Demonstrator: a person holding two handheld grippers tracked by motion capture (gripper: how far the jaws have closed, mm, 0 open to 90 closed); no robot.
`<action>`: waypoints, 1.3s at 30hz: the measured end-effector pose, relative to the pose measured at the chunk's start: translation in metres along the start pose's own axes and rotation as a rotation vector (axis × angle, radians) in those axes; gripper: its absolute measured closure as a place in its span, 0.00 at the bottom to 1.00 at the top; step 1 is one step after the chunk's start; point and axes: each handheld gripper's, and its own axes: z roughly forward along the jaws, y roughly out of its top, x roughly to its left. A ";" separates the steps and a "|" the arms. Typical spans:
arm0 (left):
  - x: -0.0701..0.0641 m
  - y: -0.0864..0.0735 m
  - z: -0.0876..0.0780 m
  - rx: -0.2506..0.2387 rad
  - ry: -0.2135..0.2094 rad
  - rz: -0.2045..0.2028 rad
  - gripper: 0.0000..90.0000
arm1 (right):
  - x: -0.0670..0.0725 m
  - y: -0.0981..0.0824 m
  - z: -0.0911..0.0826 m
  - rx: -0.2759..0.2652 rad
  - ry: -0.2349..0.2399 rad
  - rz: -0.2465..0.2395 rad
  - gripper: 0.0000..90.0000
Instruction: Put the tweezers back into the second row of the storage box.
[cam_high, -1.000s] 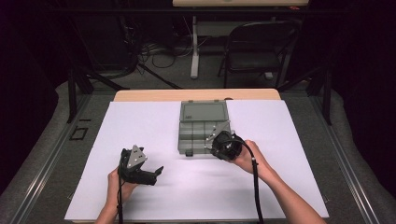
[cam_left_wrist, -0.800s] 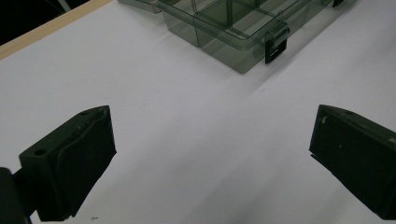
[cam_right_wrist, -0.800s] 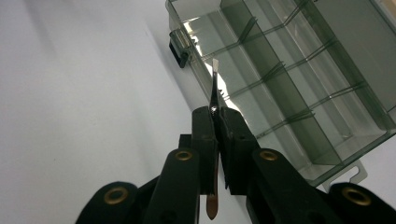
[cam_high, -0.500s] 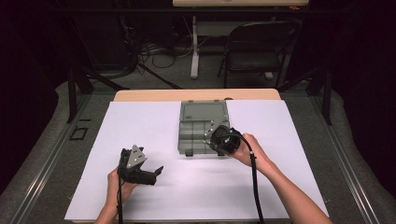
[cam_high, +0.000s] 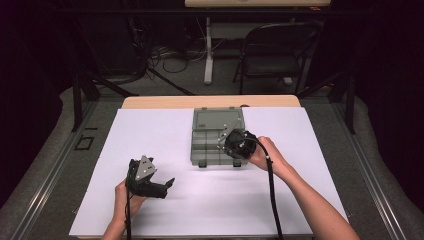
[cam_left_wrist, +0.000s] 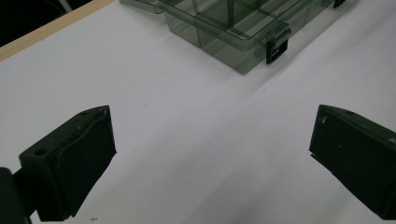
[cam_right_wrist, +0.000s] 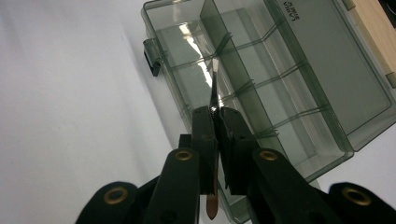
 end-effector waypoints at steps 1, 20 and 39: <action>0.000 0.000 0.000 -0.002 -0.002 -0.003 0.00 | -0.001 0.000 0.000 0.003 -0.003 0.001 0.95; 0.001 0.000 0.000 0.002 0.006 -0.003 0.00 | -0.014 0.009 0.002 0.015 -0.021 -0.063 0.95; 0.000 0.000 0.000 0.001 0.007 -0.006 0.00 | -0.025 0.020 0.011 0.017 -0.029 -0.171 0.95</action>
